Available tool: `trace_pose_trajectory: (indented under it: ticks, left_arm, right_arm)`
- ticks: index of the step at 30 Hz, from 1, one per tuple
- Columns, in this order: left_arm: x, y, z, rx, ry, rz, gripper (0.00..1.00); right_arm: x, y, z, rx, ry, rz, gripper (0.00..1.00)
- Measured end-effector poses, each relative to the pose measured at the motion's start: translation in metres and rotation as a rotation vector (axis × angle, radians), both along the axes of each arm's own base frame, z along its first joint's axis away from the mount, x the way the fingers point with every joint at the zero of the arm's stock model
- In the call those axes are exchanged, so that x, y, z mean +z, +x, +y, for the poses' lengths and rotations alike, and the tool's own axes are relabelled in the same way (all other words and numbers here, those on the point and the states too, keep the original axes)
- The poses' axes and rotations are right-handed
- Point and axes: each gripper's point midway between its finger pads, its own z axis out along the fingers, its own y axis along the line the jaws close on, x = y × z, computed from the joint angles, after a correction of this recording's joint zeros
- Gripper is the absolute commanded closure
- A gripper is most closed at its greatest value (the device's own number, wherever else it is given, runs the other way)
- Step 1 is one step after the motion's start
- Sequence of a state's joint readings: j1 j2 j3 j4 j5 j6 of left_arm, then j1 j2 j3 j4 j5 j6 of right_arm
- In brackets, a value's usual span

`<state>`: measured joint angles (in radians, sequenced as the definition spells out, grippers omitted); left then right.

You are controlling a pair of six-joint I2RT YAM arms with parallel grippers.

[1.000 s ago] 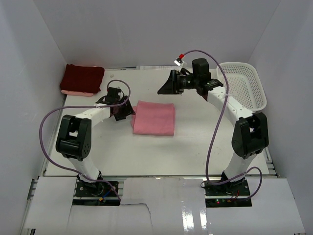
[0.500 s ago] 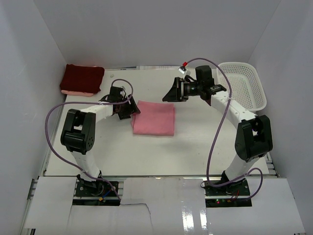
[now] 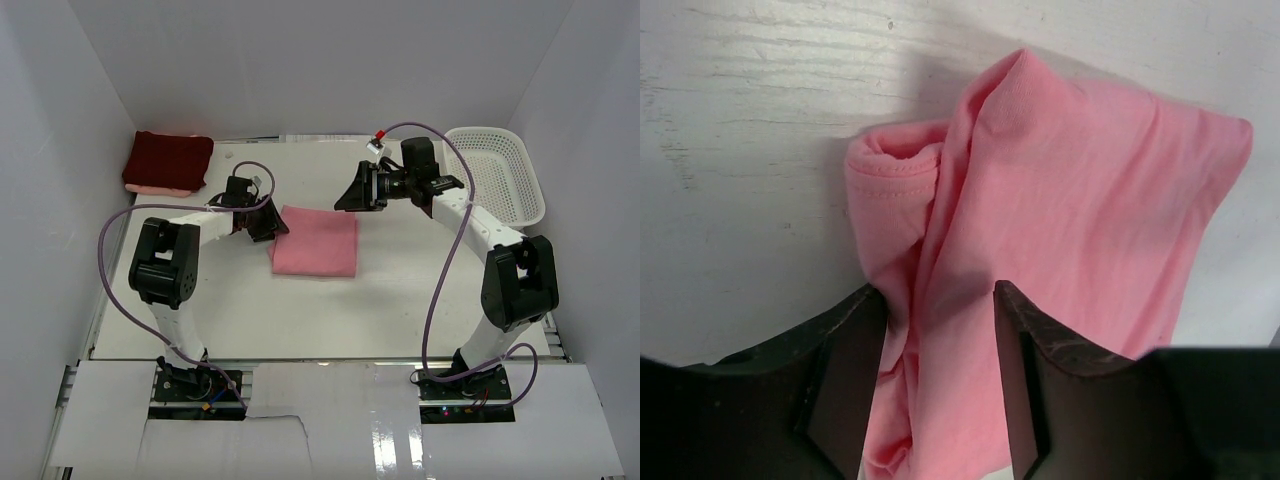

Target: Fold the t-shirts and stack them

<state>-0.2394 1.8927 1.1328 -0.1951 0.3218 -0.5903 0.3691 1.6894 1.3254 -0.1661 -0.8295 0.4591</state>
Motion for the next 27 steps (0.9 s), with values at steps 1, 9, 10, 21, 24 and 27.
trace_pose_trajectory:
  ticks: [1,9,10,21,24,27]
  left_arm:
    - [-0.001,0.0,0.0,-0.002,0.001,0.001,0.46]
    - [-0.011,-0.003,-0.002,-0.02,-0.013,0.035,0.91]
    - [-0.011,-0.003,-0.003,-0.023,-0.016,0.037,0.92]
    - [-0.008,0.018,-0.001,-0.058,0.012,0.077,1.0]
    - [-0.004,0.04,0.023,-0.031,0.079,0.058,1.0]
    - [0.005,0.076,0.059,0.023,0.122,0.02,1.0]
  right_arm:
    - [0.0,0.0,0.0,-0.001,0.0,0.0,0.33]
    - [0.003,0.0,-0.006,-0.01,0.004,-0.004,0.33]
    - [0.003,0.0,-0.007,-0.011,0.005,-0.003,0.33]
    - [0.011,-0.004,-0.015,-0.024,0.011,-0.016,0.33]
    - [0.015,-0.006,-0.017,-0.024,0.012,-0.028,0.33]
    - [0.015,-0.009,-0.018,-0.021,0.011,-0.035,0.33]
